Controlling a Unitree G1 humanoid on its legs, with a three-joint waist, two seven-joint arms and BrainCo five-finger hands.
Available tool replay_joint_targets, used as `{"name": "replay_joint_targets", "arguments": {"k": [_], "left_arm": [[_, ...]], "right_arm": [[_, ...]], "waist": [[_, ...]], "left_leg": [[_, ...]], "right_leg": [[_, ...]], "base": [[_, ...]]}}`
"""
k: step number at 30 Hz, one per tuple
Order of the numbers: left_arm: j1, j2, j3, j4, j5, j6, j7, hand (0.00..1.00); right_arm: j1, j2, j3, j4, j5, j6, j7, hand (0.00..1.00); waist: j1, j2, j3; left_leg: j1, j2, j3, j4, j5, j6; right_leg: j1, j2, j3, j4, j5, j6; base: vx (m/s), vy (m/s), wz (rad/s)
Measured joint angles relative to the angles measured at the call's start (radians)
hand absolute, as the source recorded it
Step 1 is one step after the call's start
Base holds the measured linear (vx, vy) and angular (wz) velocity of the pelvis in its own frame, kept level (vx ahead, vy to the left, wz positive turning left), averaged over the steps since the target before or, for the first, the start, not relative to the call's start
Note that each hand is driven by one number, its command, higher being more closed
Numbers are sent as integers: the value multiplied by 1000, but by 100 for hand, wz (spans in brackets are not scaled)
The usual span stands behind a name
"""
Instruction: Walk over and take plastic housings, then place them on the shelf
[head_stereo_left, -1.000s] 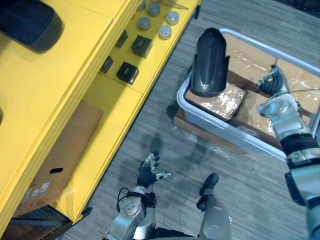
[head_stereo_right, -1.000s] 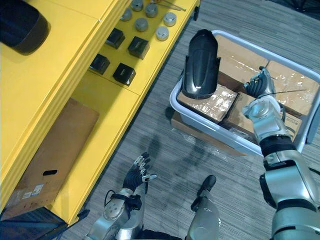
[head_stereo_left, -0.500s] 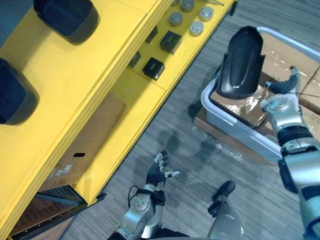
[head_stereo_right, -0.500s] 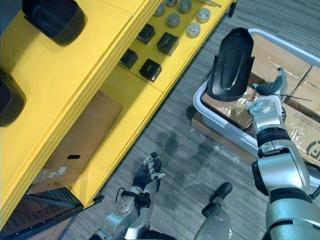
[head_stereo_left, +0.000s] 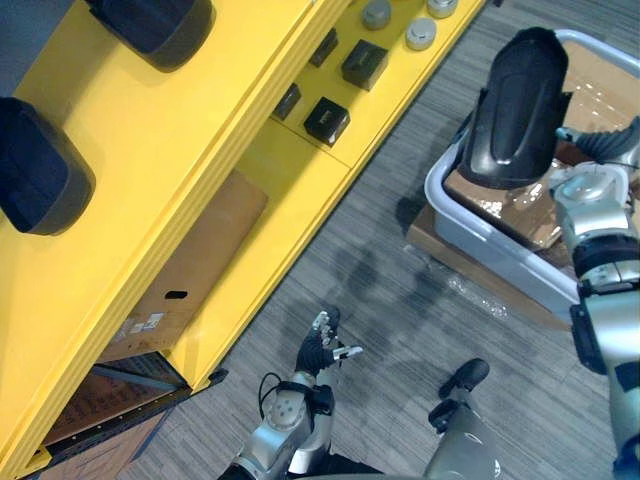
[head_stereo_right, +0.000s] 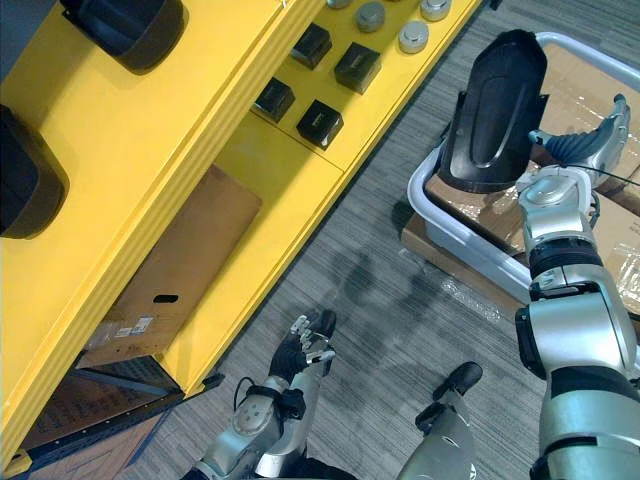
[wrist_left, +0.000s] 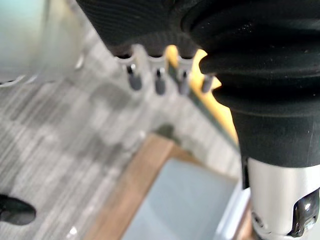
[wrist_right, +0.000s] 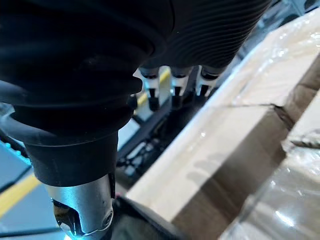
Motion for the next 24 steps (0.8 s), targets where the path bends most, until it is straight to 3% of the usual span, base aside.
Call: {"name": "replay_joint_targets", "arguments": {"k": [4,7,13,18,19,24], "left_arm": [[-9,1,-7,8,-2,-3,9,0],[-22,1,-35,30,-9,-5,16,0],[-25,1,-35,31,-12,-14,17,0],[-26,1,-35,31,-38,-24,18,0],[-26,1,-35,31,-39,-25,18,0],[-34,1,-36,31,-40,-25,20,0]], "right_arm": [[-1,-12,2,9,8,16,12,0],[-23,-39,10,26,16,40,34,0],[-28,-44,30,36,19,50,91,0],[-34,-47,68,40,26,115,165,0],[-34,-49,68,40,29,123,176,100],[-35,-93,83,41,29,172,231,100]], "waist": [[13,1,0],[20,22,5],[44,22,5],[50,22,5],[52,22,5],[69,23,4]], "left_leg": [[-14,-4,-3,9,-3,2],[-39,-16,-12,22,-6,6],[-59,-22,-14,24,-5,5],[-70,-31,-18,26,-7,7],[-73,-31,-18,29,-9,8],[-92,-36,-18,63,-32,18]], "right_leg": [[-7,-4,-4,0,0,0],[-17,-12,-15,-1,-2,-3],[-34,-18,-22,-1,4,5],[-36,-25,-29,-2,5,7],[-37,-25,-30,-2,5,7],[-38,-27,-30,-4,1,2]], "base": [[-16,43,2],[-55,68,9],[-6,46,3],[16,39,6],[0,38,0],[-31,59,-2]]}}
